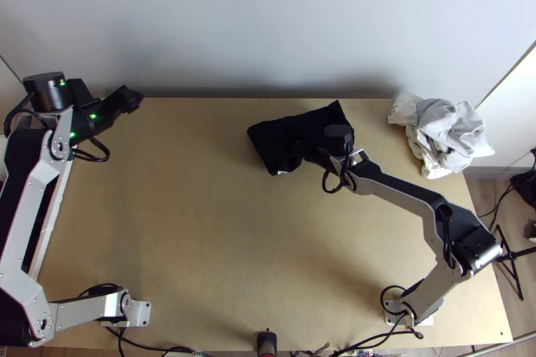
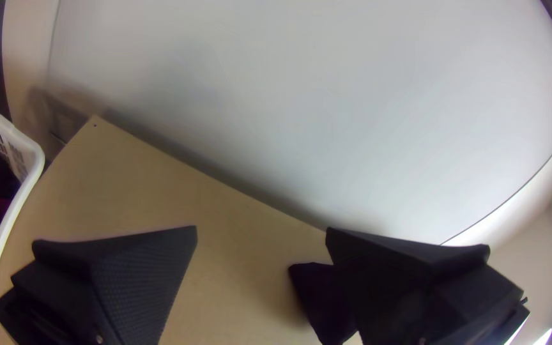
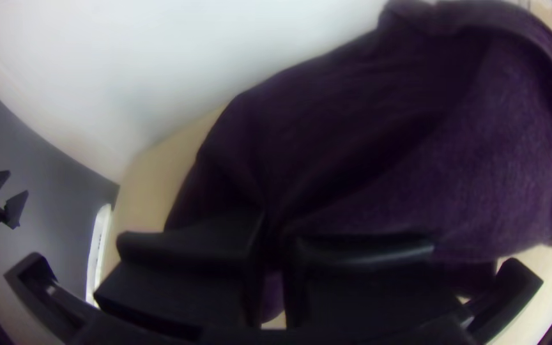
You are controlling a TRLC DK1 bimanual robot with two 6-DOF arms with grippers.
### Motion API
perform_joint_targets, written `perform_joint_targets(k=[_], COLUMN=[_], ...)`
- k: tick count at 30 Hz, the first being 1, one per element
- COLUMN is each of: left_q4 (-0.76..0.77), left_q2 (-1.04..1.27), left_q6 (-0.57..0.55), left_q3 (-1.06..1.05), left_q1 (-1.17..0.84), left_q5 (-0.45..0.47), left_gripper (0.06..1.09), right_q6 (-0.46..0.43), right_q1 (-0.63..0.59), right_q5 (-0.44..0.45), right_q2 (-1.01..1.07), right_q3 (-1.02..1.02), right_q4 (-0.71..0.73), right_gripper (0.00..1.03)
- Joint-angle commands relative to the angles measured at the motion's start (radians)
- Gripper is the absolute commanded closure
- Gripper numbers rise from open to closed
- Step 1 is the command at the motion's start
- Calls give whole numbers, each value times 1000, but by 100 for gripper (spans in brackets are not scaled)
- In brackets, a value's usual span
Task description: Fold the t-shirt
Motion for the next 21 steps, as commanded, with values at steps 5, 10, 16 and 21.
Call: perform_joint_targets(k=[5, 10, 16, 21], left_q4=[-10, -8, -8, -3], left_q2=[-63, -97, -109, -124], left_q6=[16, 24, 24, 24], left_q3=[-104, -149, -160, -180], left_q1=[44, 47, 52, 50], left_q5=[17, 35, 48, 58], left_gripper=[11, 11, 11, 11], right_q6=[-145, -177, -214, -266], right_q1=[-8, -46, -104, -186], right_q5=[6, 6, 9, 9], right_q2=[-67, -90, -123, -143], right_q3=[65, 123, 188, 244], right_q4=[16, -22, -62, -79], right_gripper=[100, 100, 100, 100])
